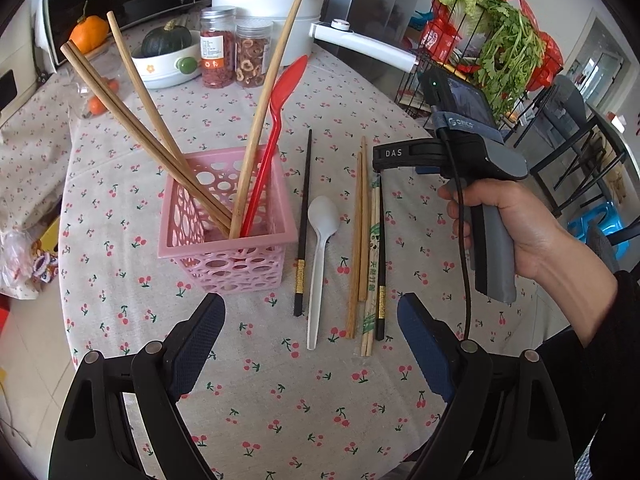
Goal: Organize utensils
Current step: 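Move both tools back toward the remaining chopsticks and white spoon, then grasp the paper-wrapped chopsticks with the left tool while the right tool nears a black chopstick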
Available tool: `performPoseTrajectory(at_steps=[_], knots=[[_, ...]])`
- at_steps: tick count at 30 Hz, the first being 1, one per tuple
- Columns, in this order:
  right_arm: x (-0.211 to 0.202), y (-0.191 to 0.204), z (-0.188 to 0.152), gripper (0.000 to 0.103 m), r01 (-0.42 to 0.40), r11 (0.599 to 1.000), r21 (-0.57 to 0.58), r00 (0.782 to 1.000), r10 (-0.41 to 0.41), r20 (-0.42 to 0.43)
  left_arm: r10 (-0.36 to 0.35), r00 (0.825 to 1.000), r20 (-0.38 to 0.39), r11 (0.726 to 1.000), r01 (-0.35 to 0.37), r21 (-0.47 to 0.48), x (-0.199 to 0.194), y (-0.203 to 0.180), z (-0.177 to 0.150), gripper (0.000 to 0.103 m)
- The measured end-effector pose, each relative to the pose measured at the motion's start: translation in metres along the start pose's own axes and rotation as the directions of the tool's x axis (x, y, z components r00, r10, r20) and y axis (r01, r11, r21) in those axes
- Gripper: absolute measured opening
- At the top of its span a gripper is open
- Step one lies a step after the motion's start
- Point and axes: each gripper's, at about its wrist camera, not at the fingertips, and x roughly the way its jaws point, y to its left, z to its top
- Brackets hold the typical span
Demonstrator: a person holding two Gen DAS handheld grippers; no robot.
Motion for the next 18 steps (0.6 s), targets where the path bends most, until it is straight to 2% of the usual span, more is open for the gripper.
performPoseTrajectory(at_steps=[2, 7, 10, 12, 13, 15, 18], knots=[[0.000, 0.005, 0.000, 0.064, -0.007, 1.000, -0.027, 1.000, 0.007, 0.002, -0.004, 1.000, 0.004, 1.000, 0.004, 0.018, -0.001, -0.005, -0.002, 0.090], [-0.003, 0.015, -0.007, 0.041, 0.009, 0.992, -0.127, 1.000, -0.012, -0.021, -0.017, 1.000, 0.013, 0.995, 0.015, 0.095, 0.000, -0.028, -0.006, 0.089], [-0.008, 0.007, -0.014, 0.021, -0.018, 0.988, -0.151, 0.998, 0.010, -0.056, -0.026, 1.000, 0.011, 0.989, 0.025, 0.148, 0.008, -0.045, -0.006, 0.083], [-0.011, -0.003, -0.019, 0.011, -0.043, 0.988, -0.146, 0.996, 0.031, -0.079, -0.040, 0.999, -0.015, 0.983, 0.042, 0.177, 0.019, -0.057, -0.004, 0.072], [-0.013, -0.009, -0.021, 0.009, -0.059, 0.989, -0.136, 0.995, 0.047, -0.092, -0.044, 0.999, -0.028, 0.981, 0.049, 0.189, 0.026, -0.063, -0.003, 0.068], [-0.016, -0.021, -0.025, 0.006, -0.074, 0.990, -0.123, 0.992, 0.060, -0.115, -0.044, 0.998, -0.053, 0.976, 0.055, 0.213, 0.040, -0.076, 0.001, 0.053], [-0.021, -0.037, -0.031, 0.002, -0.079, 0.991, -0.111, 0.988, 0.063, -0.140, -0.035, 0.996, -0.084, 0.973, 0.054, 0.225, 0.062, -0.090, 0.012, 0.041]])
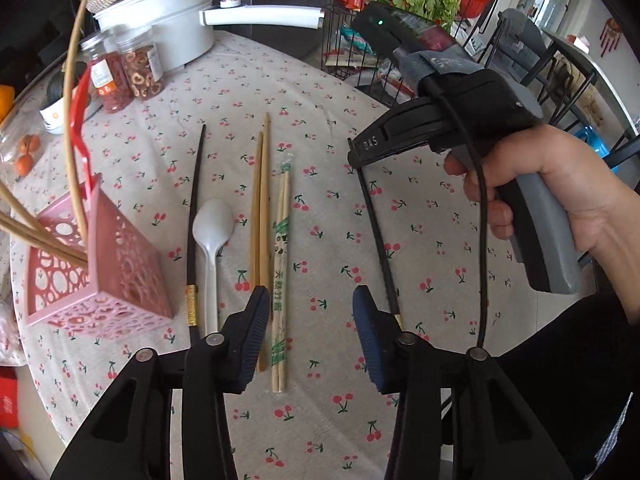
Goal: Organize utensils
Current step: 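Grasp the paper-wrapped chopsticks with the left tool while the right tool nears a black chopstick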
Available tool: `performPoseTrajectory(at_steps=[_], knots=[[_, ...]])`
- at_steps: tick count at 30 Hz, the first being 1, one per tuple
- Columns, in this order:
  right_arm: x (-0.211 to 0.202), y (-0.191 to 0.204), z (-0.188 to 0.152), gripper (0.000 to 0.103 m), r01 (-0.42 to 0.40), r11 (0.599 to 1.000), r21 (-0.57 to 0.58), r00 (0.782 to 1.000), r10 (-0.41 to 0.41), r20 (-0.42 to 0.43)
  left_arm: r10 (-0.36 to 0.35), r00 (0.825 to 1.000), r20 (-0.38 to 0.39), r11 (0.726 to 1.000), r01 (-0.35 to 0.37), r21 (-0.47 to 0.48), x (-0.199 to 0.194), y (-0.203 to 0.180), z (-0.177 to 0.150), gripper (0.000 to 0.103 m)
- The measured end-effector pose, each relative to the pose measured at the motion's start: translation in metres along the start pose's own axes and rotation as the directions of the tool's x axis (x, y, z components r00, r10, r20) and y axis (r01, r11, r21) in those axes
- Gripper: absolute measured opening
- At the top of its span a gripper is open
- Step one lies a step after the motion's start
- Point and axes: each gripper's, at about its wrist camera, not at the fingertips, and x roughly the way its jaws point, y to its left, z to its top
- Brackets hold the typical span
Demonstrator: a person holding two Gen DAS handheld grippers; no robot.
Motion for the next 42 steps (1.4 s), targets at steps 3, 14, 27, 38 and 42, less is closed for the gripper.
performPoseTrajectory(at_steps=[3, 14, 27, 38, 42], knots=[[-0.008, -0.011, -0.006, 0.000, -0.008, 1.000, 0.015, 1.000, 0.008, -0.010, 0.021, 0.999, -0.043, 0.999, -0.023, -0.034, 0.022, 0.001, 0.019, 0.037], [-0.014, -0.045, -0.015, 0.008, -0.152, 0.977, 0.151, 0.987, 0.159, -0.037, 0.051, 0.988, -0.148, 0.990, -0.069, -0.120, 0.085, 0.014, 0.075, 0.026], [-0.014, -0.058, -0.018, 0.064, -0.193, 0.956, 0.220, 0.978, 0.207, -0.041, 0.140, 0.969, -0.205, 0.988, -0.151, -0.039, 0.104, 0.011, 0.085, 0.009], [-0.010, -0.024, -0.028, 0.069, -0.126, 0.985, 0.120, 0.990, 0.133, -0.051, 0.124, 0.989, -0.083, 0.992, -0.127, -0.026, 0.039, 0.007, 0.050, 0.004], [-0.007, -0.006, -0.029, 0.066, -0.082, 0.993, 0.087, 0.996, 0.086, -0.037, 0.088, 0.995, -0.040, 0.995, -0.090, -0.036, 0.010, 0.010, 0.029, 0.004]])
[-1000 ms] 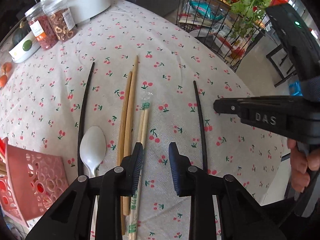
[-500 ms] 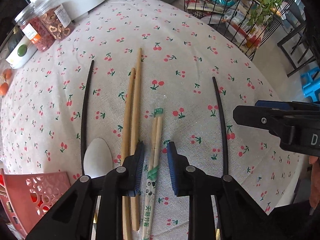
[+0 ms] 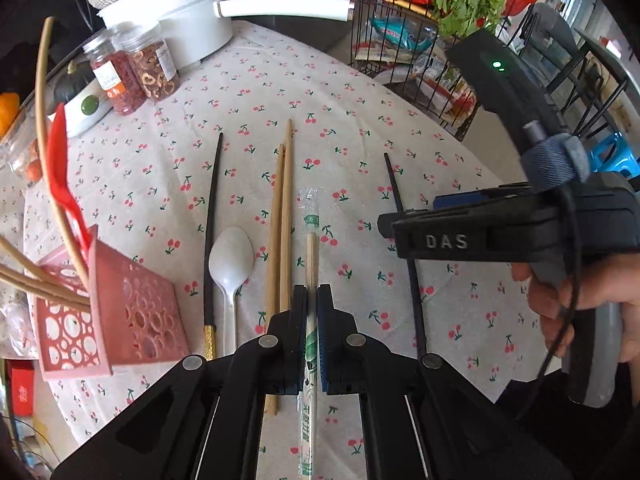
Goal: Organize utensils
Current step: 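Grasp the paper-wrapped chopsticks with the left tool while the right tool nears a black chopstick, then grasp the black chopstick with the right tool while the left tool lifts the wrapped chopsticks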
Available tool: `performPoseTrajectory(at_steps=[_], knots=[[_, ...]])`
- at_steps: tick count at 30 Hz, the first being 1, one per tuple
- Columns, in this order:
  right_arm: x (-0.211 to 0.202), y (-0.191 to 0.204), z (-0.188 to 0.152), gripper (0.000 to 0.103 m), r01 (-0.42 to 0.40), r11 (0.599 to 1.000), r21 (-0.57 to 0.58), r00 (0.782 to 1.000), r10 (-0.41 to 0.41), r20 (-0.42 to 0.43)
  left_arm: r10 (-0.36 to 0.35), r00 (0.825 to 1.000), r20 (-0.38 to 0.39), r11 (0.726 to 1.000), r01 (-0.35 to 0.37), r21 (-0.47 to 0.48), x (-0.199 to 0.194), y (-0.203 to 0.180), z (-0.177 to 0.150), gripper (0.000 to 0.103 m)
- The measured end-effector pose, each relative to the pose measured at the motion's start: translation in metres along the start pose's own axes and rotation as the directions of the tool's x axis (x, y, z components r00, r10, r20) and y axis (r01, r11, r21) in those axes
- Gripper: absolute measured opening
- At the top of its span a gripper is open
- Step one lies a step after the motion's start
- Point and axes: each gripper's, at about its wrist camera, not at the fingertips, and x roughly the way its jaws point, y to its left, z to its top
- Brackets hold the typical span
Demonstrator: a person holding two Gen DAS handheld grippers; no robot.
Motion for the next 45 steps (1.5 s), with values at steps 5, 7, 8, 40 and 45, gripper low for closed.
performPoseTrajectory(at_steps=[5, 7, 8, 40, 45], knots=[[0.003, 0.021, -0.007, 0.046, 0.076, 0.996, -0.051, 0.997, -0.075, 0.014, -0.027, 0.999, 0.030, 1.000, 0.027, -0.008, -0.023, 0.009, -0.025, 0.004], [0.004, 0.032, -0.013, 0.040, 0.121, 0.987, -0.106, 0.993, -0.119, 0.026, -0.028, 0.999, 0.044, 1.000, 0.028, -0.009, -0.032, 0.013, -0.034, 0.004], [0.005, 0.038, -0.016, 0.037, 0.145, 0.980, -0.136, 0.989, -0.141, 0.036, -0.026, 0.998, 0.053, 1.000, 0.027, -0.011, -0.036, 0.015, -0.037, 0.004], [-0.142, 0.091, -0.040, 0.005, -0.076, 0.962, -0.262, 0.786, 0.219, 0.578, 0.053, 0.780, 0.624, 0.973, 0.099, -0.207, -0.203, 0.112, -0.070, 0.004], [-0.173, 0.103, -0.038, 0.005, -0.111, 0.948, -0.299, 0.719, 0.284, 0.634, 0.112, 0.710, 0.695, 0.973, 0.063, -0.221, -0.214, 0.117, -0.060, 0.004]])
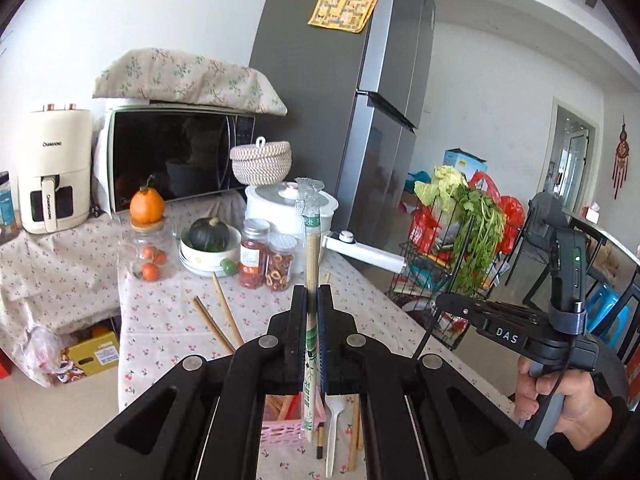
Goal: Organize utensils
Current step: 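Grasp the black chopstick with the right tool while the left tool lifts the wrapped chopsticks, then drop the wrapped chopsticks into the basket with the left tool while the right drops its chopstick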
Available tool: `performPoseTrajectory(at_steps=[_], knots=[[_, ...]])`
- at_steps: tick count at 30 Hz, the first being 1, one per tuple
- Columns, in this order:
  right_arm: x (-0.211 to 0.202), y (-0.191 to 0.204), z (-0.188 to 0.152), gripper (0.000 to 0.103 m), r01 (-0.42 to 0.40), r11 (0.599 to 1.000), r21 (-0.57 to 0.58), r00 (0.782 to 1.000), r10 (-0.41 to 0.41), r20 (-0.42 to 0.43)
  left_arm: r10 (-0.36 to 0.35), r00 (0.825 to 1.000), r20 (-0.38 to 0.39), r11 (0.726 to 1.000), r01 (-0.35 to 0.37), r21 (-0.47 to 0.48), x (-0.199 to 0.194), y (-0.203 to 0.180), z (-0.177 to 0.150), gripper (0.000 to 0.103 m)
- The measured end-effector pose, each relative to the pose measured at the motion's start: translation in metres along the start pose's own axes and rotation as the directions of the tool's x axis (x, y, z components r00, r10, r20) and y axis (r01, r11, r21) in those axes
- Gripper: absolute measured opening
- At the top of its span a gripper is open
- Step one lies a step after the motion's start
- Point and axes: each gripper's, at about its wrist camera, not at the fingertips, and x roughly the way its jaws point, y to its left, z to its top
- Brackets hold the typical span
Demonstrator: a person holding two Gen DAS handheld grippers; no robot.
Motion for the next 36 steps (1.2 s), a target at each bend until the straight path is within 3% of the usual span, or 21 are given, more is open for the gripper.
performPoseTrajectory(at_steps=[9, 16, 22, 23, 25, 26, 27, 31, 36], knots=[[-0.009, 0.018, 0.021, 0.005, -0.094, 0.995, 0.024, 0.993, 0.091, 0.074, 0.066, 0.993, 0.098, 0.996, -0.071, 0.049, 0.025, 0.004, -0.005, 0.004], [-0.008, 0.035, 0.024, 0.005, -0.160, 0.987, 0.024, 0.982, 0.157, 0.102, 0.099, 0.992, 0.078, 0.994, -0.102, 0.034, 0.051, 0.021, -0.028, 0.004], [-0.001, 0.052, 0.025, 0.005, -0.206, 0.979, -0.005, 0.973, 0.205, 0.110, 0.085, 0.996, -0.017, 0.996, -0.084, 0.006, 0.065, 0.028, -0.039, 0.007], [0.002, 0.054, 0.024, 0.005, -0.207, 0.978, -0.007, 0.973, 0.206, 0.104, 0.080, 0.996, -0.028, 0.997, -0.080, 0.002, 0.064, 0.028, -0.040, 0.014], [0.008, 0.057, 0.022, 0.005, -0.208, 0.978, -0.007, 0.974, 0.208, 0.088, 0.077, 0.996, -0.040, 0.997, -0.077, -0.013, 0.060, 0.029, -0.040, 0.041], [0.011, 0.058, 0.021, 0.005, -0.210, 0.978, -0.008, 0.974, 0.210, 0.081, 0.075, 0.996, -0.042, 0.997, -0.076, -0.024, 0.057, 0.030, -0.040, 0.061], [0.013, 0.059, 0.020, 0.005, -0.210, 0.978, -0.009, 0.975, 0.211, 0.075, 0.077, 0.996, -0.043, 0.996, -0.079, -0.033, 0.053, 0.030, -0.040, 0.070], [0.024, 0.063, 0.017, 0.005, -0.207, 0.978, -0.016, 0.977, 0.208, 0.052, 0.090, 0.991, -0.104, 0.994, -0.095, -0.049, 0.042, 0.034, -0.042, 0.080], [0.038, 0.067, 0.013, 0.005, -0.207, 0.978, -0.011, 0.978, 0.207, 0.014, 0.130, 0.967, -0.221, 0.985, -0.152, -0.083, 0.037, 0.046, -0.054, 0.087]])
